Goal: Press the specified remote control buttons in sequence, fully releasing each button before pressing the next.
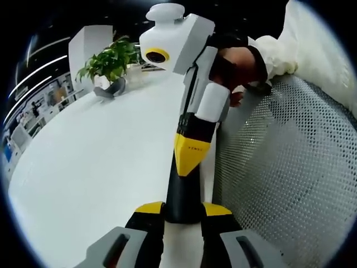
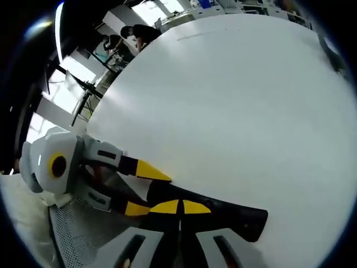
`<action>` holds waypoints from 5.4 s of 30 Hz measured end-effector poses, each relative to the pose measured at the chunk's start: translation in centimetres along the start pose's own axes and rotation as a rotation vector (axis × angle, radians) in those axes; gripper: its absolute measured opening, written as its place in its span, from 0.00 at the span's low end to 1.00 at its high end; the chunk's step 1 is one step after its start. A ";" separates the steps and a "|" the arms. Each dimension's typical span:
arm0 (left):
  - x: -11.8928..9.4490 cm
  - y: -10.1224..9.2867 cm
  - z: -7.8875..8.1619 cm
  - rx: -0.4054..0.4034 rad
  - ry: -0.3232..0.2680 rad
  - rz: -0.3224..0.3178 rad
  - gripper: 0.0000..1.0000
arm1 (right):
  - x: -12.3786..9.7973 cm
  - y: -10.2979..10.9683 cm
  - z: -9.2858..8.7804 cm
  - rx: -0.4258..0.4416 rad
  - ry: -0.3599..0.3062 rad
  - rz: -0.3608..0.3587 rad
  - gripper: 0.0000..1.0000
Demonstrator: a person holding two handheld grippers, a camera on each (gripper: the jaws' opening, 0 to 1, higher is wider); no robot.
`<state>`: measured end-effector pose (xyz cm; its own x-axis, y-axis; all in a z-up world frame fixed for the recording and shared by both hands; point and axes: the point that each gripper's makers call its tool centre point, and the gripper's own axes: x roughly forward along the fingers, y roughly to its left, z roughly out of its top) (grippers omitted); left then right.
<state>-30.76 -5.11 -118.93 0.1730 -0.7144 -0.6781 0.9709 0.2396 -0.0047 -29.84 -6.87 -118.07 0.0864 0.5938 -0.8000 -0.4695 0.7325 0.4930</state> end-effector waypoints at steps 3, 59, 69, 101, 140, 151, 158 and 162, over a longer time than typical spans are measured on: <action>0.1 0.0 0.0 -0.001 0.002 0.001 0.25 | 0.0 0.1 0.0 -0.022 -0.001 0.001 0.00; -0.1 11.8 0.6 0.143 0.151 -0.025 0.23 | -16.6 -6.4 5.5 -0.181 -0.825 -0.716 0.91; 0.3 19.1 1.9 0.226 0.186 0.003 0.23 | -15.7 -6.9 5.2 -0.172 -0.775 -0.706 0.90; 1.7 35.1 2.8 0.308 0.323 0.053 0.23 | -14.3 -7.8 4.3 -0.148 -0.660 -0.719 0.86; -11.1 24.8 1.2 -0.263 -0.006 0.593 1.00 | -14.4 -7.2 4.7 -0.181 -0.681 -0.703 0.92; -18.4 14.1 -3.6 -0.449 -0.089 0.786 1.00 | -15.4 -6.6 4.9 -0.184 -0.743 -0.695 0.91; -21.7 10.9 -4.8 -0.550 -0.193 0.962 1.00 | -15.8 -6.3 5.1 -0.205 -0.766 -0.702 0.89; -22.6 10.5 -5.4 -0.596 -0.270 1.061 1.00 | -15.9 -6.3 5.2 -0.215 -0.779 -0.706 0.88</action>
<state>-25.37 17.14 -107.59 0.9220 -0.0814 -0.3785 0.1171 0.9905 0.0722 -23.70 -19.18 -106.65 0.8997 0.1638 -0.4046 -0.2326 0.9643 -0.1270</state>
